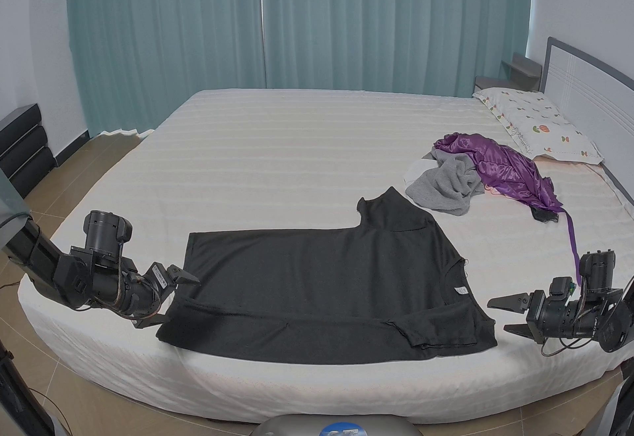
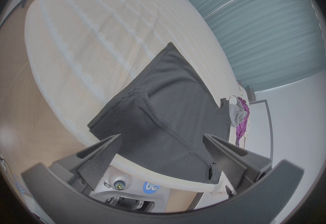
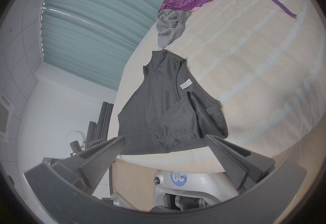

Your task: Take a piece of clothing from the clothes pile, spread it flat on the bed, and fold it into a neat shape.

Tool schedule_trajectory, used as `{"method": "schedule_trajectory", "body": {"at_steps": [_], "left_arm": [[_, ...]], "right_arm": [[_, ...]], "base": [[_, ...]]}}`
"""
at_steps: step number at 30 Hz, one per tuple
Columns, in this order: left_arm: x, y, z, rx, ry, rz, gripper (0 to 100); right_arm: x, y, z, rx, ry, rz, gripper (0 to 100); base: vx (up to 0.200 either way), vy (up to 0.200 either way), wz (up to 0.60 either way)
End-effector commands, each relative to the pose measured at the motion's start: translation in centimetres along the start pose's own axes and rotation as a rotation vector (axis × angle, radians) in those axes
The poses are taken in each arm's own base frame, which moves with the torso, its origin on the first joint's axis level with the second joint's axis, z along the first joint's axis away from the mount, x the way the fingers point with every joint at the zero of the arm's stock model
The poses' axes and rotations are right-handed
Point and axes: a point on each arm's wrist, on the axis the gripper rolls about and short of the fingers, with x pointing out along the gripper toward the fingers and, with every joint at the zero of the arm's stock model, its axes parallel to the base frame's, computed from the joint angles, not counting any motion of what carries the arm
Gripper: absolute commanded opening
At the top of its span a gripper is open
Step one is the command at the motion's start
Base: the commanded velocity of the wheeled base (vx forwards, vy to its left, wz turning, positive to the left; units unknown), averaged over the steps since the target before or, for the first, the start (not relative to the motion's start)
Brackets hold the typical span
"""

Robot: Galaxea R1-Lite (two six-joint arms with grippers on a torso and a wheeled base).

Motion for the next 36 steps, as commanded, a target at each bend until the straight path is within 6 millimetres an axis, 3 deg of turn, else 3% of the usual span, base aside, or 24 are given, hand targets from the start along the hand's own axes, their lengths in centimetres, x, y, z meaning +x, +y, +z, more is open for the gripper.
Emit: {"method": "schedule_trajectory", "body": {"at_steps": [1,20,24,32,36], "left_arm": [[0.1,0.0,0.0,-0.001,0.002,0.000,100],[1.2,0.7,-0.2,0.003,0.028,0.034,100],[1.8,0.9,-0.1,-0.002,0.036,0.053,100],[5.2,1.0,1.4,-0.029,0.033,0.084,100],[5.5,0.8,1.9,-0.041,-0.002,0.098,100]], "right_arm": [[0.1,-0.1,-0.2,0.002,0.009,-0.003,100],[0.7,-0.8,-0.5,0.015,0.037,-0.023,100],[0.8,-0.9,-0.5,0.019,0.043,-0.026,100],[1.2,-1.3,-0.6,0.017,0.046,-0.029,100],[1.4,-1.6,-0.7,0.011,0.037,-0.029,100]], "base": [[0.200,0.000,0.00],[0.021,0.000,0.00],[0.000,0.000,0.00],[0.000,0.000,0.00],[0.000,0.000,0.00]]}}
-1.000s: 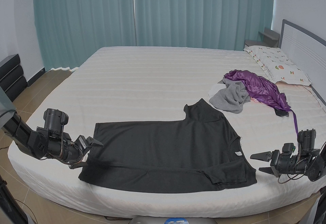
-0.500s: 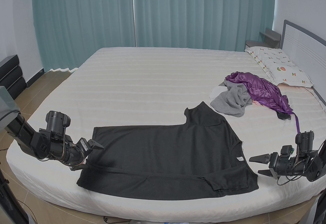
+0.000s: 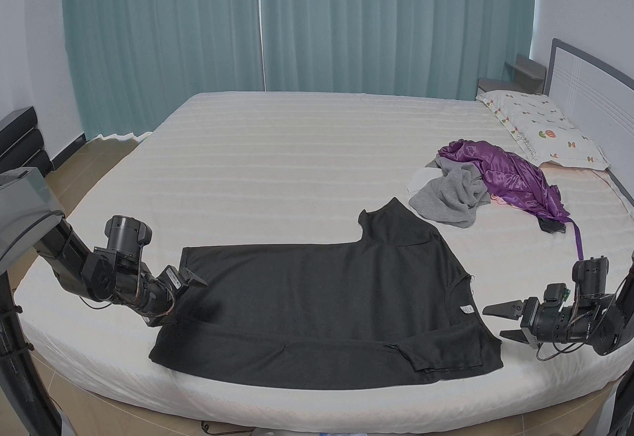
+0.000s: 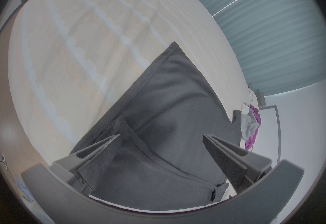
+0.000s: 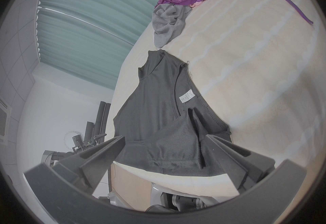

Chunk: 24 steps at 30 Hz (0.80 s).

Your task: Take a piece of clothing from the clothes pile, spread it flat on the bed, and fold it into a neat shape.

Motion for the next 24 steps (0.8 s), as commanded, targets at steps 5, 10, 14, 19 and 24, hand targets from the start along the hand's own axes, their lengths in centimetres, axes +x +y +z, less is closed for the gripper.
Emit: {"method": "schedule_trajectory", "body": {"at_steps": [5,10,14,19,24], "left_arm": [[1.8,0.4,0.7,-0.044,-0.033,0.021,100],[2.2,0.5,0.9,-0.072,-0.084,0.036,100],[1.8,0.6,0.9,-0.084,-0.079,0.023,100],[-0.2,0.5,1.1,-0.097,-0.055,-0.047,100],[-0.9,0.9,1.2,-0.107,-0.033,-0.073,100]], "right_arm": [[0.8,-1.0,-0.6,0.005,0.002,-0.008,100],[0.8,-0.8,-0.9,-0.023,-0.021,0.021,100],[1.5,-0.5,-0.5,-0.059,-0.050,0.035,100],[4.3,-0.7,0.2,-0.086,-0.046,0.022,100],[5.7,-0.8,1.0,-0.116,-0.072,0.030,100]], "base": [[0.000,0.000,0.00],[0.000,0.000,0.00],[0.000,0.000,0.00],[0.000,0.000,0.00],[0.000,0.000,0.00]]}}
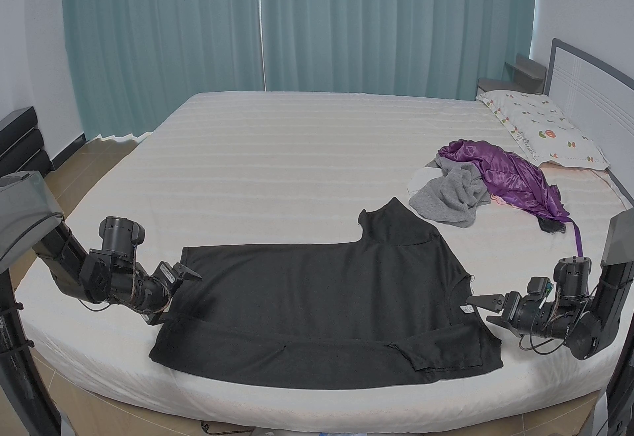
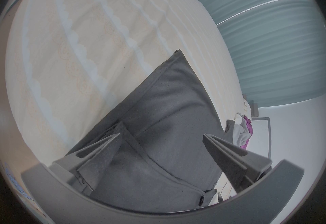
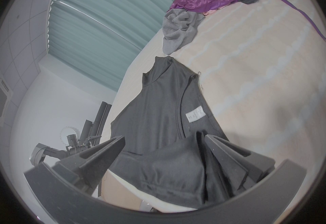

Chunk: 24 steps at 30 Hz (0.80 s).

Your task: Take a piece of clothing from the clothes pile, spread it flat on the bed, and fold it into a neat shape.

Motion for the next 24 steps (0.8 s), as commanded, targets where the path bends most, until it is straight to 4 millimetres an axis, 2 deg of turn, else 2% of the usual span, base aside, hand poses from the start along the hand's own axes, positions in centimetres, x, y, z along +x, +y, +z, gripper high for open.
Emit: {"method": "schedule_trajectory", "body": {"at_steps": [1,4,16,24], "left_arm": [[-1.3,0.2,0.2,-0.009,-0.005,-0.021,100],[-1.2,0.3,0.2,-0.010,-0.002,-0.018,100],[-1.1,0.4,-0.1,-0.003,0.005,-0.012,100],[-1.1,0.4,-0.1,-0.004,0.006,-0.011,100]], "right_arm": [[2.0,-0.6,0.3,-0.013,0.009,-0.001,100],[2.5,-0.7,0.6,-0.027,0.005,0.003,100],[3.4,-2.4,-0.4,-0.113,0.041,-0.030,100],[3.0,-3.1,-1.5,-0.153,0.048,-0.036,100]], "base": [[0.000,0.000,0.00],[0.000,0.000,0.00],[0.000,0.000,0.00],[0.000,0.000,0.00]]}}
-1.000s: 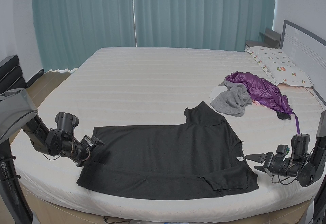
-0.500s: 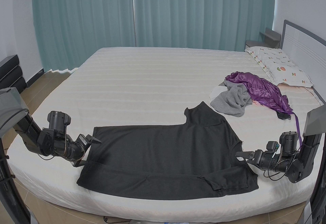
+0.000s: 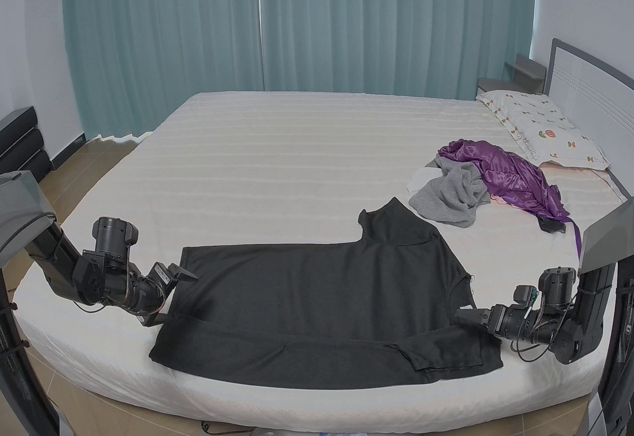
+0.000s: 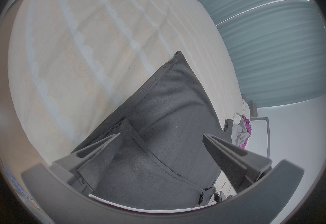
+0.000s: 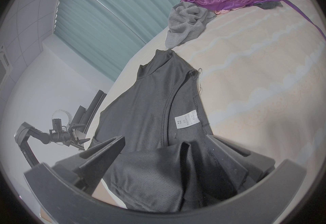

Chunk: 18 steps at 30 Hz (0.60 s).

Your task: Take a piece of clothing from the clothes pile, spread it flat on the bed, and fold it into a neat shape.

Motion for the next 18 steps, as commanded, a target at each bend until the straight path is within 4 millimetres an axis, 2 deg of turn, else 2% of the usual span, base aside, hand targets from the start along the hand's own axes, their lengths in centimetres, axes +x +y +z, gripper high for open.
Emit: {"method": "schedule_trajectory", "body": {"at_steps": [1,2,8,18], "left_arm": [[0.0,0.0,0.0,0.000,-0.001,0.000,100],[0.0,0.0,0.0,0.000,-0.001,0.000,100],[0.1,0.0,-0.1,0.005,-0.003,0.004,100],[0.1,0.0,-0.1,0.007,-0.005,0.008,100]], "right_arm": [[-0.2,-0.5,-1.3,0.006,0.040,-0.018,100],[-0.3,-0.5,-1.5,0.004,0.044,-0.018,0],[-0.3,-0.8,-1.6,-0.007,0.030,-0.019,0],[-0.7,-0.6,-0.6,-0.021,-0.035,0.002,0]], "base": [[0.000,0.000,0.00],[0.000,0.000,0.00],[0.000,0.000,0.00],[0.000,0.000,0.00]]}}
